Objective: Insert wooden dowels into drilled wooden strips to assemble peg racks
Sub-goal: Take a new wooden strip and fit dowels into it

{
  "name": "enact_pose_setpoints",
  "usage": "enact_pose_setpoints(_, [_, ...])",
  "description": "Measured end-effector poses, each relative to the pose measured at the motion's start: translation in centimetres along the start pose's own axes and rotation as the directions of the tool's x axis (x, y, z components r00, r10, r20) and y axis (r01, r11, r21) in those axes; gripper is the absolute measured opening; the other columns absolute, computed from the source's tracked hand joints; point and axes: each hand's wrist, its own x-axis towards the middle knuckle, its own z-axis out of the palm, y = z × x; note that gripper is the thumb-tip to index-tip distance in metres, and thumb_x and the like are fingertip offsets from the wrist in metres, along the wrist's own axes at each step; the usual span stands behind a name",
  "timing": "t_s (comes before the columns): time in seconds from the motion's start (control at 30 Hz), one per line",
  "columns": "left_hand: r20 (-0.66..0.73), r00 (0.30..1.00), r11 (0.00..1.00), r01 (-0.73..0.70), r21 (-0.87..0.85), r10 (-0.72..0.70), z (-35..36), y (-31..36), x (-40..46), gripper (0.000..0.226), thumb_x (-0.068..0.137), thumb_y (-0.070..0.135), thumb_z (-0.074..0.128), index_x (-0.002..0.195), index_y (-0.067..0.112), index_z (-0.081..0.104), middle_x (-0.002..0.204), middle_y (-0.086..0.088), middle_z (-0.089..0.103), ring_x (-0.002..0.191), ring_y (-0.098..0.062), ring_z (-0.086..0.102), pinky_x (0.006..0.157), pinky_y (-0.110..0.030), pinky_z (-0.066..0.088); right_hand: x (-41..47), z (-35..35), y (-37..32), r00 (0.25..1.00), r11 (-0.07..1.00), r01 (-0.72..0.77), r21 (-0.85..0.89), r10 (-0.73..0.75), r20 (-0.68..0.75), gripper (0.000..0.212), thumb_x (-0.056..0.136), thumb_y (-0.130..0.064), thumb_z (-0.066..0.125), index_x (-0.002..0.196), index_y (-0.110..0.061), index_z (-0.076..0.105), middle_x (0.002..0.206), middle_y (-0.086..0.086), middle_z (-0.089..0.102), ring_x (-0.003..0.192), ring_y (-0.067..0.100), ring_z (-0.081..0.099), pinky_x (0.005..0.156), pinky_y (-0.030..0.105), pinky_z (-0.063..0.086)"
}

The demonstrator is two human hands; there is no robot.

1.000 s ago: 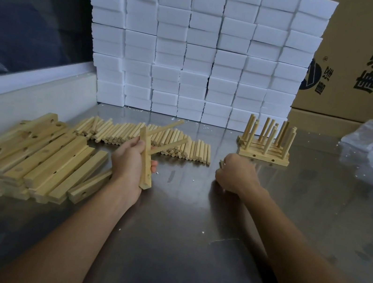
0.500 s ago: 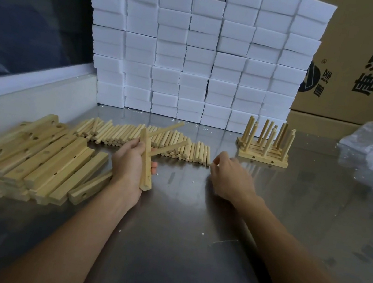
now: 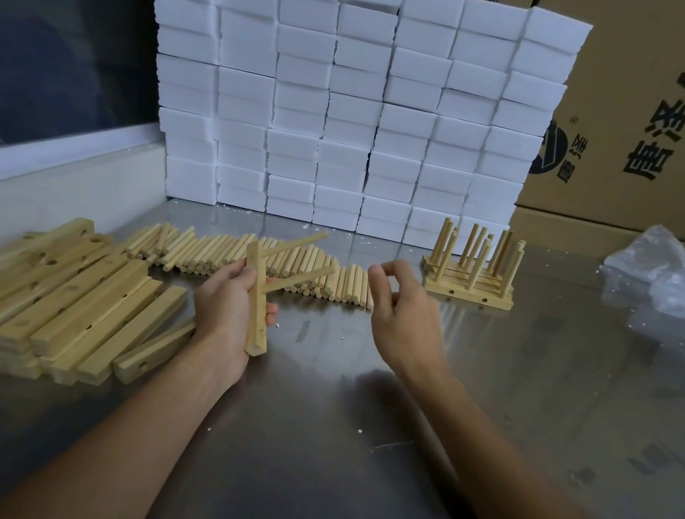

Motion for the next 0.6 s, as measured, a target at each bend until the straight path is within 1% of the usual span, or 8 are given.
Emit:
enact_pose_setpoints(0.07, [-0.001,1.0,1.0,-0.003,-0.007,0.003,0.0,0.1,0.0,0.013,0.101,0.008,0.05,0.104,0.016,0.06,0.081,-0.012,0.065,0.036,-0.013,0.055,0.036,-0.02,0.044,0.1,-0.2,-0.5,1.0,0.997,-0.011,0.077,0.011,0.001,0.024,0.105,-0.033,0.041,0.12,-0.024,0.057,0.079,-0.006,0.065,0.059,0.004,0.058,0.063,0.03,0.055])
enact_pose_setpoints(0.13, [-0.01,1.0,1.0,0.001,-0.008,-0.001,0.0,0.1,0.0,0.014,0.101,0.008,0.051,0.107,0.016,0.059,0.081,-0.011,0.065,0.035,-0.013,0.054,0.036,-0.02,0.044,-0.2,-0.3,-0.9,0.997,0.974,-0.068,0.218,0.057,0.057,0.033,0.104,-0.018,0.04,0.134,-0.03,0.042,0.08,-0.003,0.065,0.054,-0.003,0.054,0.052,0.018,0.046])
enact_pose_setpoints(0.2, [-0.013,1.0,1.0,0.005,-0.015,-0.006,0.0,0.0,0.1,0.015,0.101,0.007,0.051,0.109,0.016,0.059,0.08,-0.011,0.066,0.035,-0.013,0.054,0.035,-0.019,0.043,-0.5,-0.4,-1.2,0.993,0.954,-0.101,0.283,0.079,0.091,0.034,0.102,-0.008,0.041,0.13,-0.028,0.037,0.083,0.001,0.066,0.058,0.0,0.056,0.056,0.023,0.049])
enact_pose_setpoints(0.3, [-0.012,1.0,1.0,0.001,-0.02,-0.001,0.0,-0.1,0.2,0.014,0.1,0.007,0.051,0.109,0.015,0.059,0.079,-0.011,0.065,0.035,-0.013,0.054,0.035,-0.019,0.043,-0.3,-0.7,-1.8,0.978,0.907,-0.202,0.37,0.167,0.126,0.024,0.102,-0.007,0.041,0.121,-0.014,0.055,0.096,0.01,0.068,0.07,0.012,0.062,0.06,0.026,0.05])
enact_pose_setpoints(0.4, [-0.013,1.0,1.0,0.01,-0.022,-0.01,-0.1,-0.1,0.3,0.015,0.1,0.009,0.052,0.111,0.015,0.06,0.08,-0.012,0.065,0.036,-0.014,0.055,0.036,-0.02,0.043,0.1,-0.9,-2.0,0.933,0.752,-0.357,0.554,0.255,0.254,0.041,0.097,0.007,0.033,0.131,-0.007,0.051,0.114,0.015,0.066,0.073,0.019,0.067,0.063,0.029,0.051])
enact_pose_setpoints(0.43, [-0.012,1.0,1.0,0.012,-0.023,-0.012,-0.1,-0.1,0.3,0.014,0.1,0.009,0.053,0.111,0.015,0.06,0.081,-0.012,0.065,0.037,-0.014,0.055,0.036,-0.02,0.043,0.2,-0.9,-1.9,0.935,0.765,-0.349,0.542,0.249,0.251,0.042,0.096,0.008,0.036,0.133,-0.007,0.049,0.115,0.012,0.067,0.076,0.02,0.069,0.067,0.031,0.055])
enact_pose_setpoints(0.53, [-0.007,1.0,1.0,0.01,-0.019,-0.01,-0.2,-0.1,0.3,0.013,0.1,0.01,0.053,0.108,0.015,0.061,0.082,-0.012,0.066,0.038,-0.014,0.056,0.037,-0.02,0.044,0.0,-0.7,-1.1,0.969,0.909,-0.235,0.345,0.193,0.152,0.035,0.09,-0.02,0.07,0.122,-0.01,0.059,0.095,-0.001,0.075,0.079,0.014,0.073,0.078,0.038,0.06])
enact_pose_setpoints(0.6, [-0.005,1.0,1.0,0.009,-0.019,-0.009,-0.2,-0.1,0.3,0.013,0.1,0.01,0.053,0.108,0.016,0.061,0.082,-0.012,0.066,0.038,-0.014,0.056,0.037,-0.021,0.045,-0.2,-0.6,-0.8,0.982,0.958,-0.169,0.232,0.143,0.127,0.028,0.089,-0.038,0.07,0.102,-0.014,0.068,0.078,-0.003,0.074,0.066,0.009,0.071,0.074,0.038,0.06])
